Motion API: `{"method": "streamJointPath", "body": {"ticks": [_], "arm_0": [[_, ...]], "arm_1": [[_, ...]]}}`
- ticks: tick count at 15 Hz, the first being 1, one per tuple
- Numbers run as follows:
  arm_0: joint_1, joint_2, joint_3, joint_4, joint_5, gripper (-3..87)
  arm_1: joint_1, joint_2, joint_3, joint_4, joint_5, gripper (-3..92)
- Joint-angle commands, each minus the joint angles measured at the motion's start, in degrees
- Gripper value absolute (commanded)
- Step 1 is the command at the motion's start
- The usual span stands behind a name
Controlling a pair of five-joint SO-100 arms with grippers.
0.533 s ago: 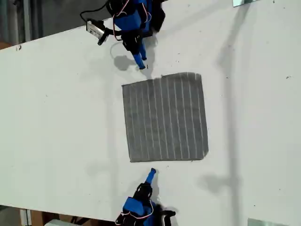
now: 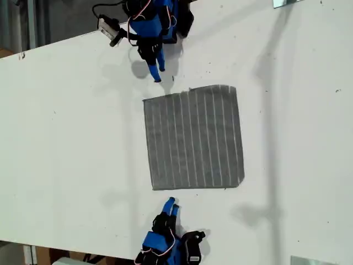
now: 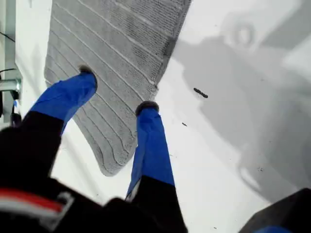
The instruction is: Grasp corners of a square towel and fold twice.
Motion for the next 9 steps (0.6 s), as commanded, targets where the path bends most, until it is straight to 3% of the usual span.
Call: {"method": "streamJointPath", "body": {"ticks": [1, 3, 4, 5, 6, 7, 9], "arm_0": [[-2.1, 0.2, 0.2, -0.2, 1.3, 7.3], [-2.1, 0.2, -0.4, -3.3, 8.3, 14.6], [-2.6, 0.2, -0.1, -6.7, 9.9, 18.7], [-5.4, 0.1, 0.2, -9.1, 11.3, 16.8], [-10.8, -0.5, 0.3, -4.3, 13.0, 16.7], [-12.7, -0.3, -1.0, -0.4, 15.0, 17.1], [-11.5, -0.3, -0.9, 0.7, 14.3, 17.3]], "arm_1": [[-3.6, -0.2, -0.4, -0.2, -0.3, 23.9], [1.6, 0.0, -2.5, 1.2, -2.8, 36.4], [-4.7, -3.1, -1.4, -16.3, -8.3, 43.8], [-7.1, -29.2, -10.6, -28.1, -10.9, 44.8], [-11.2, -69.2, -35.9, -16.0, -10.9, 52.7], [-17.1, -93.3, -54.0, -8.8, -11.1, 53.3], [-25.2, -101.3, -57.6, -8.3, -7.6, 51.7]]}}
